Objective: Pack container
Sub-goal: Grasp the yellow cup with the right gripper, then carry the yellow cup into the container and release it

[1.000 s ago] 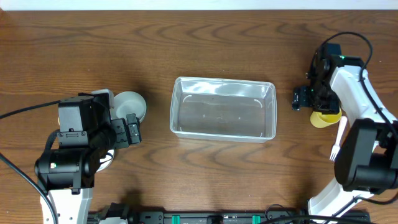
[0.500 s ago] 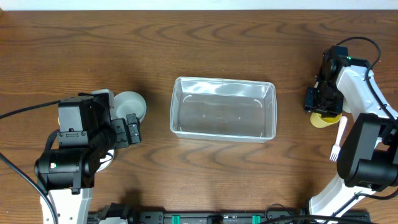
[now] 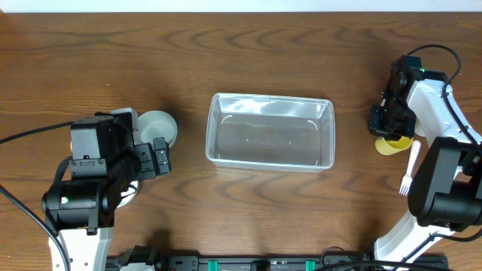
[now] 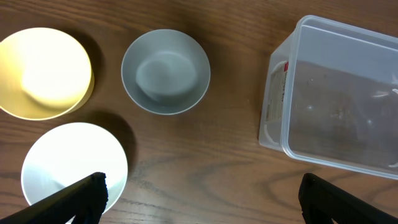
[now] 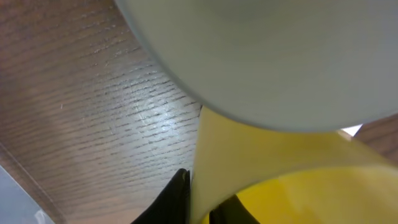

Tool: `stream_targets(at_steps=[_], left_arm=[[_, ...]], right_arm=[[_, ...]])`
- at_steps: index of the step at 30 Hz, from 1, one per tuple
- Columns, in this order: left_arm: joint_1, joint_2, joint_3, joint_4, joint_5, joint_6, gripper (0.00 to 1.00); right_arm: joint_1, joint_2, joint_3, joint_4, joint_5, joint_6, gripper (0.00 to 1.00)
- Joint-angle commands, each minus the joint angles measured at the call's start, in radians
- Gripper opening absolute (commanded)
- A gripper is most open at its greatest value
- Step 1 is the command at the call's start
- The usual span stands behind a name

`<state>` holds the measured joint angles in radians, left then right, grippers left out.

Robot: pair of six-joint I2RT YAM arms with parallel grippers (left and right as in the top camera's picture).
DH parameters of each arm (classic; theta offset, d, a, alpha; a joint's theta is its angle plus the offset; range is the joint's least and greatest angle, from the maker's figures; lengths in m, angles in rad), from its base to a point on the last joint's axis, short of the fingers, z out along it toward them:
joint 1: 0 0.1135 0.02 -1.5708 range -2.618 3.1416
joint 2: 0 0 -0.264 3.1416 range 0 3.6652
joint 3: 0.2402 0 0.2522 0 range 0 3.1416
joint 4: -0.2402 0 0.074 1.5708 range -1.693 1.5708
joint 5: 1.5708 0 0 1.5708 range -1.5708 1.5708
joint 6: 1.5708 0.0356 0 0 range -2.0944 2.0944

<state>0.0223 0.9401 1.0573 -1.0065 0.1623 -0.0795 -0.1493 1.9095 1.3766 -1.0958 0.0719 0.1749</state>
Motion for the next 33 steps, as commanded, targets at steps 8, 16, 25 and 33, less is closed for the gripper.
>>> stream_targets(at_steps=[8,16,25,33], left_arm=[[-0.004,0.001,0.020,-0.003,0.013,-0.009,0.98],[-0.004,0.001,0.020,-0.003,0.013,-0.009,0.98],[-0.004,0.001,0.020,-0.003,0.013,-0.009,0.98],[-0.004,0.001,0.020,-0.003,0.013,-0.009,0.98]], right_arm=[[-0.004,0.005,0.016,-0.008,0.006,0.003,0.01],[0.055,-0.072,0.018,-0.022,-0.031,-0.036,0.01],[0.325,-0.414,0.055,-0.012,-0.099,-0.122,0.01],[0.527,-0.449,0.053,0.034,-0.100,-0.127,0.01]])
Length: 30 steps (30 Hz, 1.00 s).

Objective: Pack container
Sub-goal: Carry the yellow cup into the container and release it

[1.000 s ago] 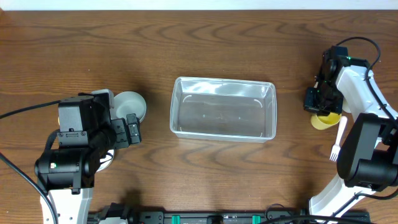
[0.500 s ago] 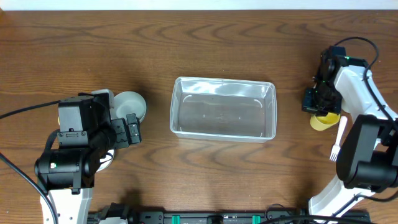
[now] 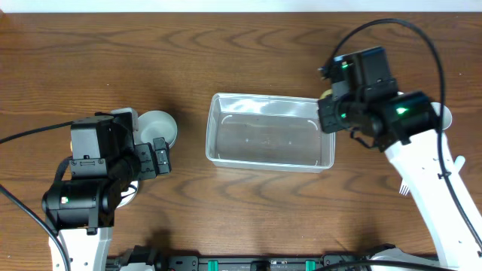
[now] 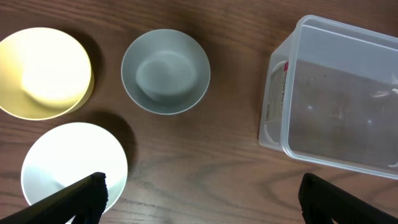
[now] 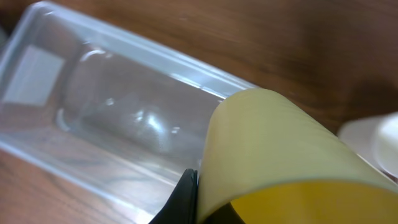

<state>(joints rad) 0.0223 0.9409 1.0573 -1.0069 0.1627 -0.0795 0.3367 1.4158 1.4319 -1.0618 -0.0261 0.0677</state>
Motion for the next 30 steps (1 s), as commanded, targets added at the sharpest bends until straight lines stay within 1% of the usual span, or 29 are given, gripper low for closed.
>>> stream_targets(at_steps=[1,10,14,21,27,28,30], left_arm=[[-0.004,0.000,0.020,-0.003,0.013,-0.009,0.98],[-0.004,0.000,0.020,-0.002,0.013,-0.009,0.98],[-0.004,0.000,0.020,-0.002,0.013,-0.009,0.98],[-0.004,0.000,0.020,-0.002,0.013,-0.009,0.98],[-0.004,0.000,0.020,-0.002,0.013,-0.009,0.98],[-0.004,0.000,0.020,-0.002,0.013,-0.009,0.98],[-0.004,0.000,0.020,-0.002,0.013,-0.009,0.98]], right_arm=[[0.048,0.062,-0.002,0.000,-0.003,-0.020,0.01],[0.057,0.275,-0.002,0.011,-0.006,-0.002,0.01],[0.057,0.343,-0.002,0.024,-0.009,-0.002,0.01],[0.057,0.422,-0.002,0.035,-0.008,-0.002,0.01],[0.055,0.447,-0.004,0.061,-0.008,-0.002,0.05],[0.055,0.447,-0.004,0.064,-0.008,-0.002,0.08],[0.055,0.447,-0.004,0.064,-0.008,-0.002,0.25]])
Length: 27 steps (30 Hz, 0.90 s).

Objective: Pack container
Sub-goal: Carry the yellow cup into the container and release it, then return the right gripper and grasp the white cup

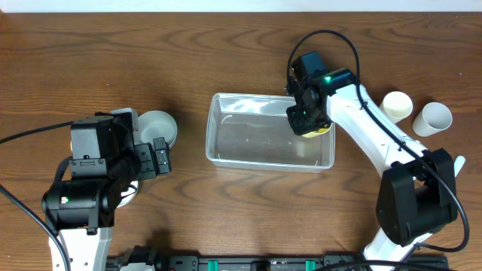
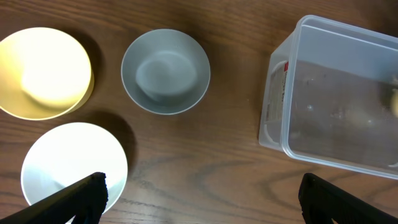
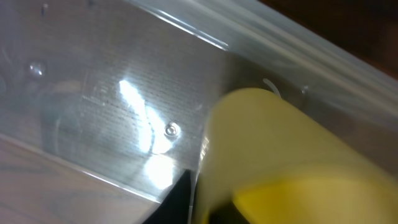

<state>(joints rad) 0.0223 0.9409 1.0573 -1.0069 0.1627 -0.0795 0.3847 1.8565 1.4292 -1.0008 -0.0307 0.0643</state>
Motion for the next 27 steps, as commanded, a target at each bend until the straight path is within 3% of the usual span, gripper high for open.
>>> stream_targets(at_steps=[1,4,15,23,27], left_arm=[[-0.004,0.000,0.020,-0.002,0.013,-0.009,0.98],[-0.004,0.000,0.020,-0.002,0.013,-0.009,0.98],[-0.004,0.000,0.020,-0.002,0.013,-0.009,0.98],[-0.004,0.007,0.020,-0.003,0.013,-0.008,0.98],[-0.004,0.010,0.020,-0.003,0.013,-0.008,0.98]], right_arm=[[0.007,0.006,-0.001,0.002,-0.003,0.002,0.27],[0.007,0.006,-0.001,0.003,-0.003,0.001,0.38],[0.007,0.002,0.011,0.024,0.018,0.002,0.42],[-0.008,-0.092,0.271,-0.086,0.184,0.079,0.47],[-0.073,-0.151,0.384,-0.117,0.248,0.122,0.59]])
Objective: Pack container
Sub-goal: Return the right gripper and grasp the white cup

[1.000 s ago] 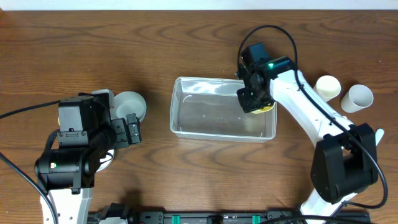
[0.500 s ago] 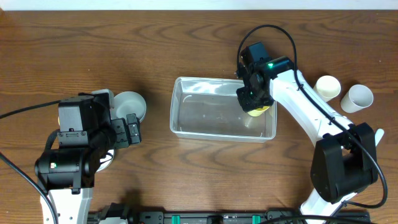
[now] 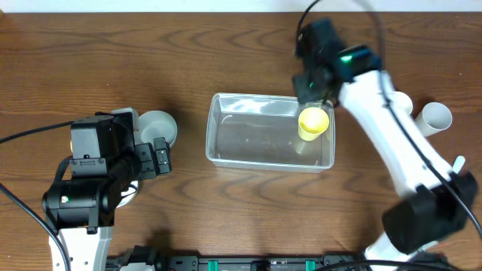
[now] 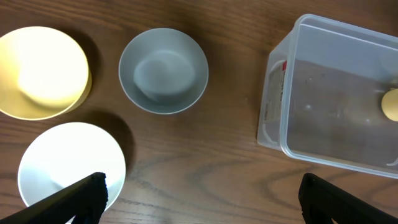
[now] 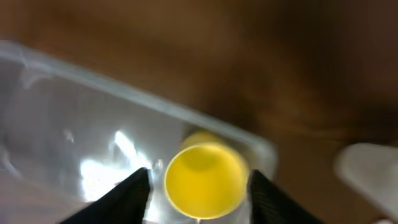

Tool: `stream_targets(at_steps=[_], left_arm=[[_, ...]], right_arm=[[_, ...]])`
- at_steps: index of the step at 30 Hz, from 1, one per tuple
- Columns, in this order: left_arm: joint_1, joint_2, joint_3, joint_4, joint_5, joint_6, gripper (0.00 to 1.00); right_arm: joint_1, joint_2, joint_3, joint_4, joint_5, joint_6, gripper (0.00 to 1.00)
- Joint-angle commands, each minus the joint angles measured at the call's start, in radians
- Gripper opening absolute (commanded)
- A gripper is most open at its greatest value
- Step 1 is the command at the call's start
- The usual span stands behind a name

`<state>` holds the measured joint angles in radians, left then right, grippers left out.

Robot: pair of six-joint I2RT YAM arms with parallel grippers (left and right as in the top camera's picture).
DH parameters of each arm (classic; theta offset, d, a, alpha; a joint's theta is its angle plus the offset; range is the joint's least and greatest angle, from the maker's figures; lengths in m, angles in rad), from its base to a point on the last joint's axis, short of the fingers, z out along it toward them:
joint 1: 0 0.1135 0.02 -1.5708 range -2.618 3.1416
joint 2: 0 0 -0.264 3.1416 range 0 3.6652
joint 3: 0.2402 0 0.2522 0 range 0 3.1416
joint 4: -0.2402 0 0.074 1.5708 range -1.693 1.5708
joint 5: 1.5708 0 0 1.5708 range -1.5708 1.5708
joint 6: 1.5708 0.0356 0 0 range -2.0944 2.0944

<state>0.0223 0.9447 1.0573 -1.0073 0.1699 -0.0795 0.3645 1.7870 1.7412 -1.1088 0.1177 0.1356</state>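
The clear plastic container lies mid-table. A yellow cup stands upright inside its right end, mouth up, and shows as well in the left wrist view as the yellow cup. My right gripper hangs open above the yellow cup, a finger on either side and not touching it. In the overhead view it is over the container's far right corner. My left gripper is open over bare wood, left of the container, holding nothing.
Left of the container are a grey bowl, a yellow bowl and a white bowl. Two white cups stand at the right, one partly behind my right arm; one white cup shows in the right wrist view.
My right gripper was shut on the yellow cup low inside the container's right end. Now it is open and higher, and the cup stands free in the container. The left arm has not moved.
My right gripper held the yellow cup at the table's right side. Then it held it over the container's right end, then down inside it. Now the cup is let go in the container. The left gripper stayed open by the bowls throughout.
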Motion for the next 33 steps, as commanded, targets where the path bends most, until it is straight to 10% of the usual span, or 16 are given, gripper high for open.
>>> stream_targets(at_steps=[1,12,33], left_arm=[[-0.004,0.009,0.020,-0.003,0.005,-0.008,0.98],[-0.004,0.026,0.020,-0.002,0.005,-0.009,0.98],[-0.004,0.032,0.020,-0.002,0.005,-0.009,0.98]], right_arm=[[-0.082,-0.090,0.081,-0.009,0.100,0.051,0.59],[-0.422,0.087,0.072,-0.019,-0.047,0.023,0.63],[-0.480,0.358,0.072,-0.039,-0.040,0.028,0.67]])
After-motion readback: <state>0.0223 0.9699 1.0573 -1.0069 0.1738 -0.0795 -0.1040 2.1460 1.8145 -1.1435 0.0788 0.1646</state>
